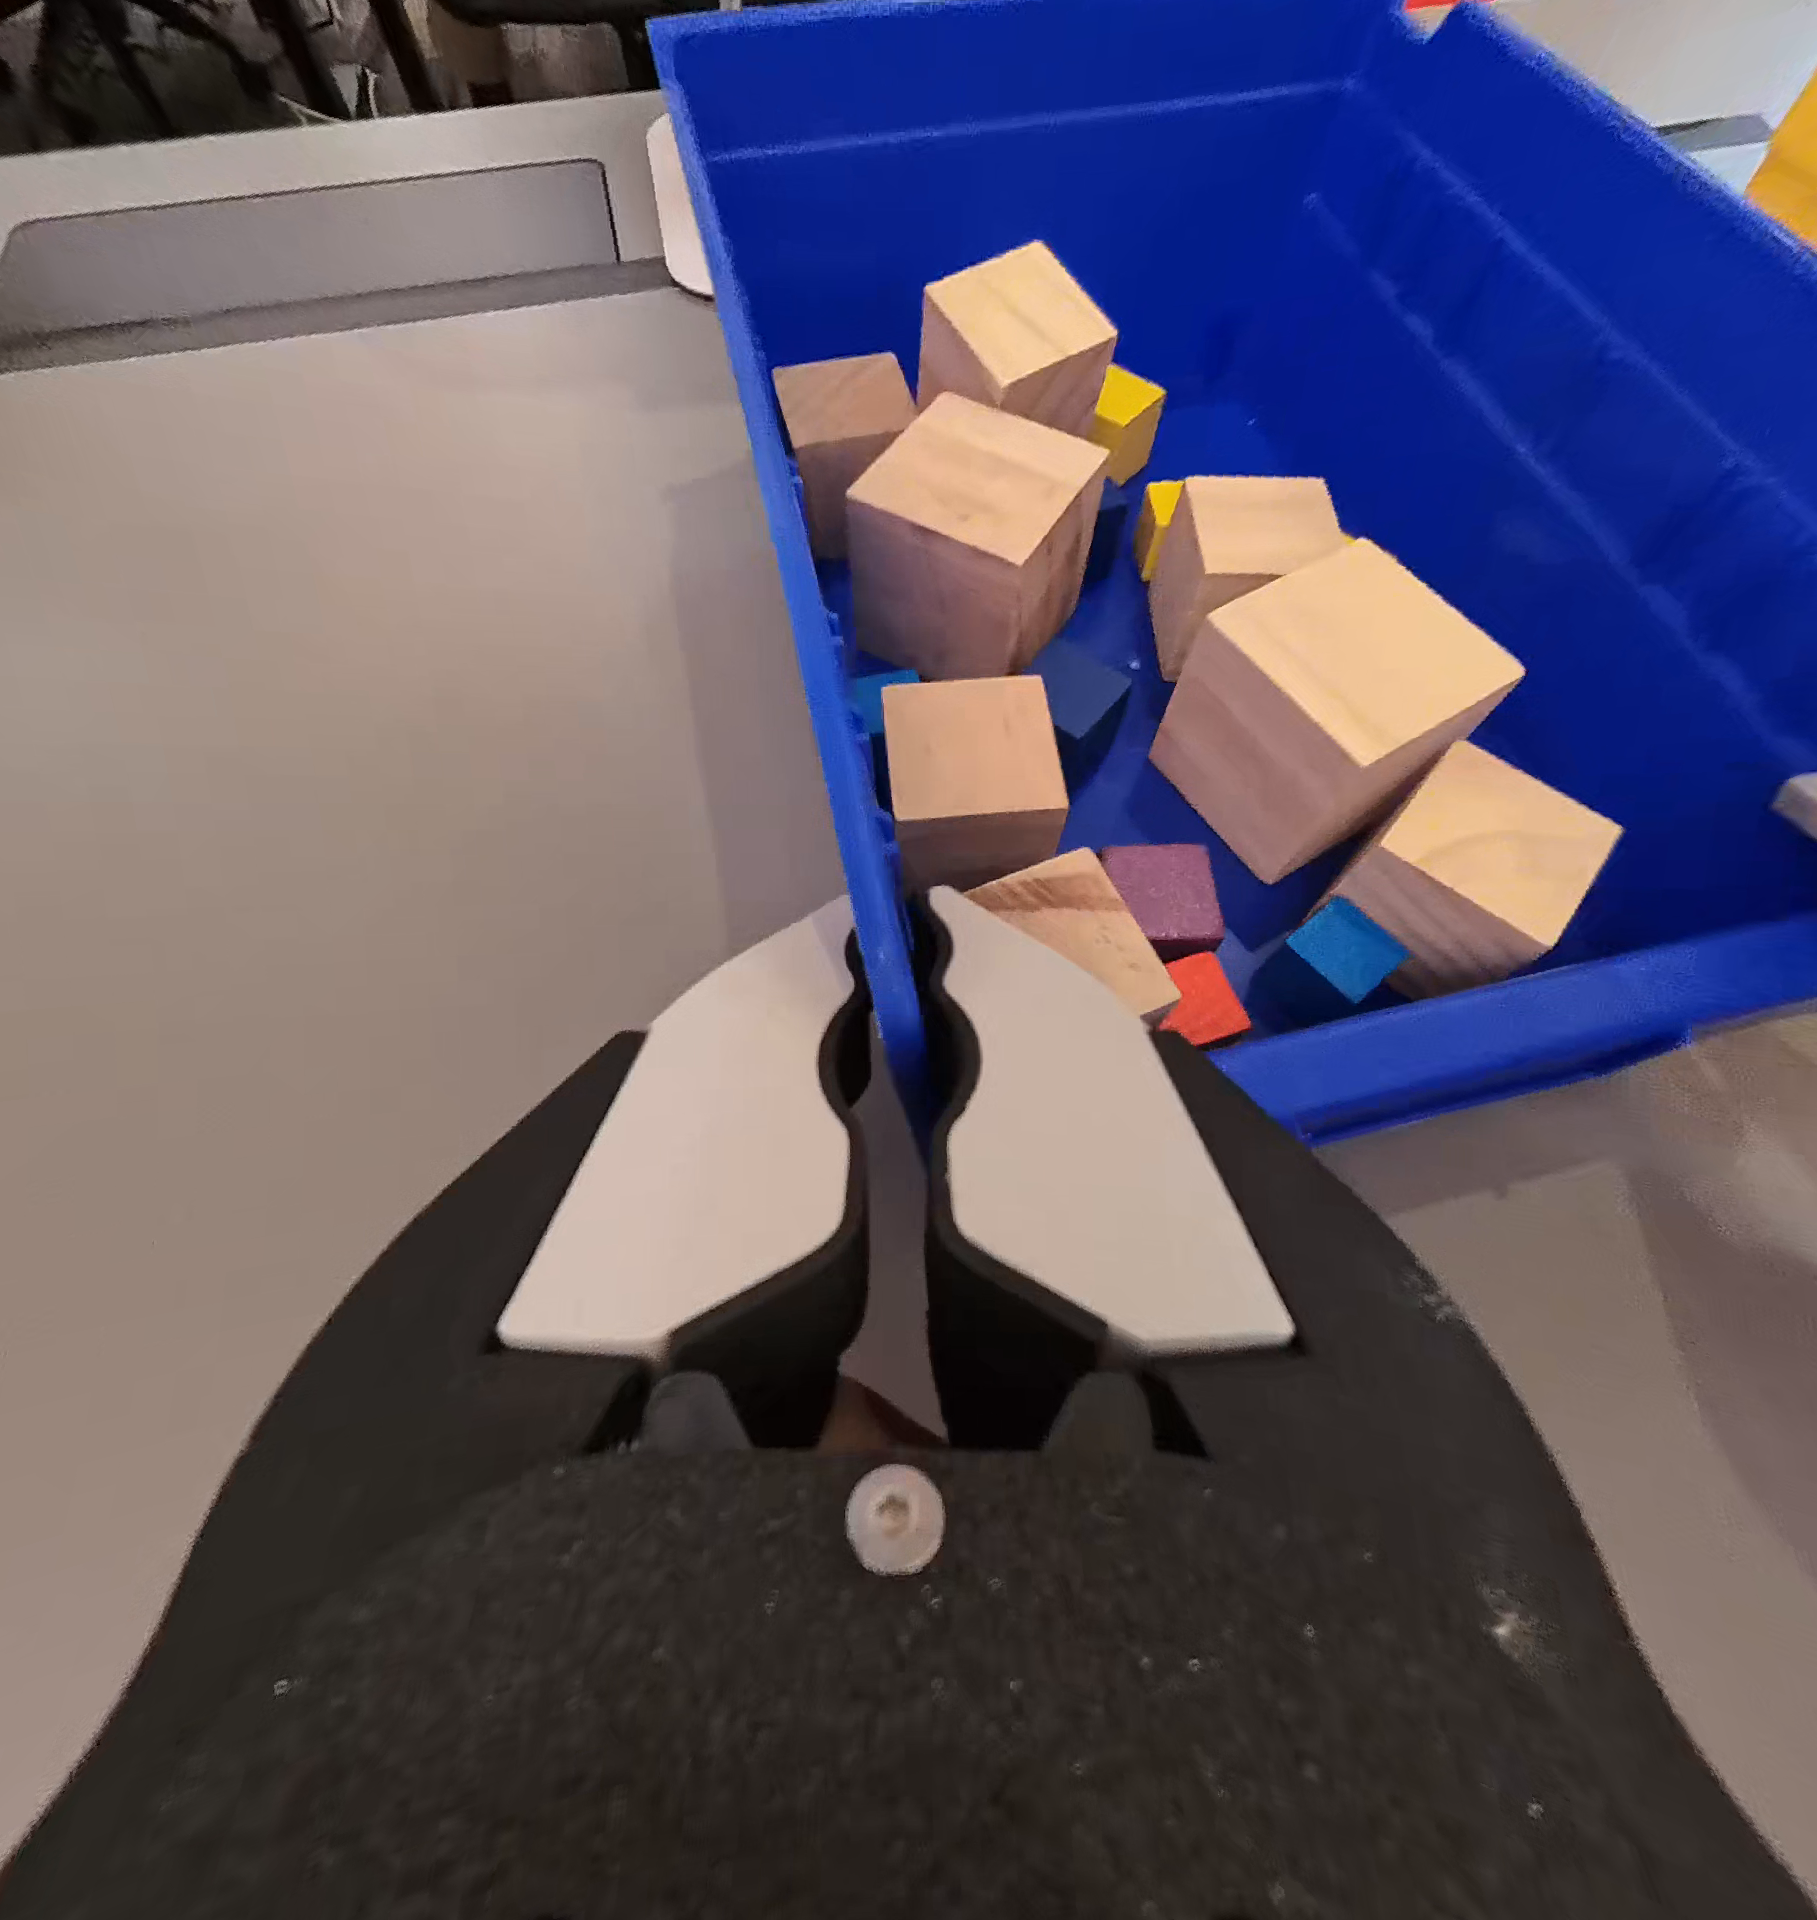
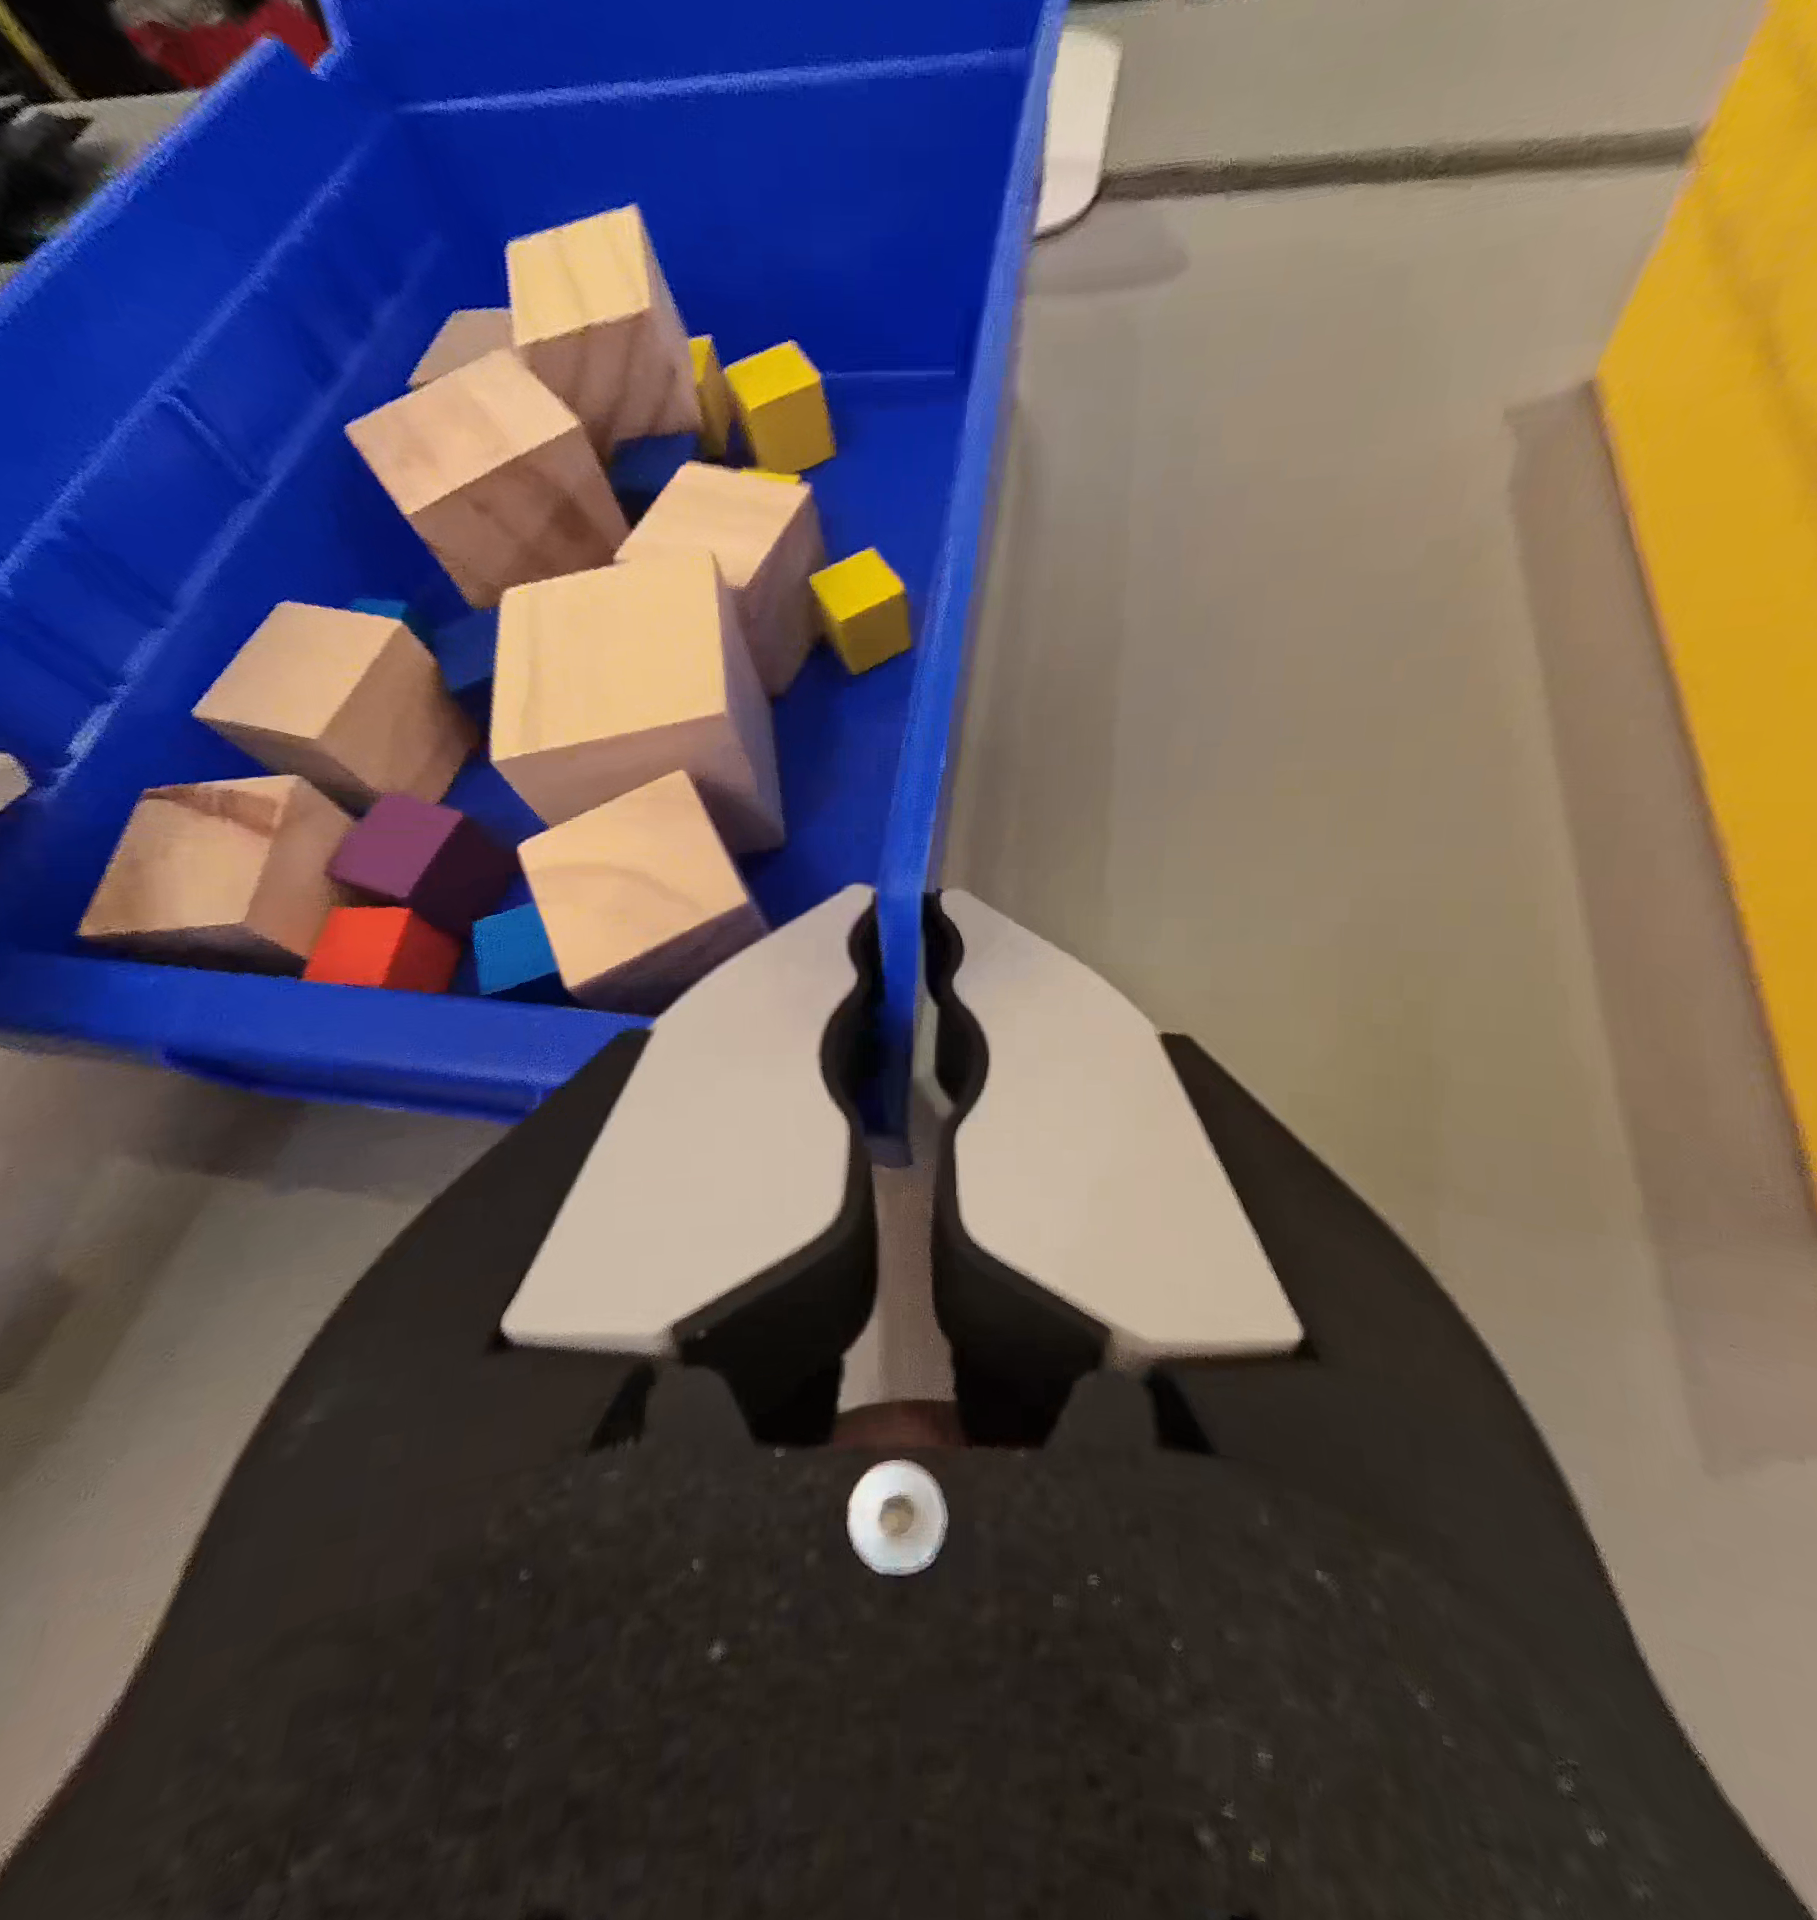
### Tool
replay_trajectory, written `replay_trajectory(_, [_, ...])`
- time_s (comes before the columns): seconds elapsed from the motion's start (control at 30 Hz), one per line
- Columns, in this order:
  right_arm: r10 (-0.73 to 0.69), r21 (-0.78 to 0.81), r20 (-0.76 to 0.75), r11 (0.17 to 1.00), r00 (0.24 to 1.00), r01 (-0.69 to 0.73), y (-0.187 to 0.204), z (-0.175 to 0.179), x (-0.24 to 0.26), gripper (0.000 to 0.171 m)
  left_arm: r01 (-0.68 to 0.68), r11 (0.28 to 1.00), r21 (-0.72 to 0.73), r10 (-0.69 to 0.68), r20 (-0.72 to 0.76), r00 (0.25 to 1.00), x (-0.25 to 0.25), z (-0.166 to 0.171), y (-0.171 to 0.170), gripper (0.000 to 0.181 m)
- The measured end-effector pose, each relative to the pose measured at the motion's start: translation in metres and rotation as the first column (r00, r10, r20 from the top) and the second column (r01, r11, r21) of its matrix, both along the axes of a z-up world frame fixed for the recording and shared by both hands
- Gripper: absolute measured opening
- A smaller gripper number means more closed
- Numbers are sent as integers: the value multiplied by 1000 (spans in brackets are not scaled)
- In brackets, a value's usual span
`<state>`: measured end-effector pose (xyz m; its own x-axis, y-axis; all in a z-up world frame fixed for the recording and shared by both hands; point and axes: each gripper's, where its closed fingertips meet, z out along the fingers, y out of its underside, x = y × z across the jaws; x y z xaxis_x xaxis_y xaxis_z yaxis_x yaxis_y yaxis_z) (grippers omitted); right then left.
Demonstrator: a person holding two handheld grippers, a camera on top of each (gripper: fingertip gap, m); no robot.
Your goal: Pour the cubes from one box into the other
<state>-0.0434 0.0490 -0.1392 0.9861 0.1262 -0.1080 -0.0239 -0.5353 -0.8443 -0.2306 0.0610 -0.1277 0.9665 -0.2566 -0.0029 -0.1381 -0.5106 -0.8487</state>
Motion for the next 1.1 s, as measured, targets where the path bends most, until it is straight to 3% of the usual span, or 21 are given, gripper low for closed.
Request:
replay_trajectory(0.13, [-37,100,28,994,999,34,1,22,-23,3,-20,1000,-4,20,54,998,-24,9,-1,4])
replay_trajectory(0.3, [14,176,37,984,999,-21,9,48,-107,3,-146,986,80,140,81,987,-110,36,-4,3])
replay_trajectory(0.43, [111,99,39,988,993,-115,15,35,-189,4,-228,967,115,228,14,974,-191,44,-5,2])
replay_trajectory(0.57, [154,31,45,987,987,-156,10,8,-241,5,-203,976,82,202,20,979,-243,16,3,2])
replay_trajectory(0.67, [194,76,24,978,981,-195,8,3,-261,10,-201,977,69,186,179,966,-261,4,10,4])
replay_trajectory(0.8, [303,16,14,953,953,-303,-1,3,-266,13,-222,974,44,210,194,958,-262,6,8,7])
replay_trajectory(0.9, [416,-56,-96,905,904,-422,-25,8,-257,15,-246,965,93,232,145,962,-259,29,-2,25])
replay_trajectory(1.0, [490,-22,-99,869,866,-494,-47,23,-214,20,-281,946,159,263,126,957,-257,55,-19,28])
replay_trajectory(1.1, [490,7,-36,871,871,-490,-65,31,-140,20,-269,946,183,244,147,959,-243,67,-39,28])
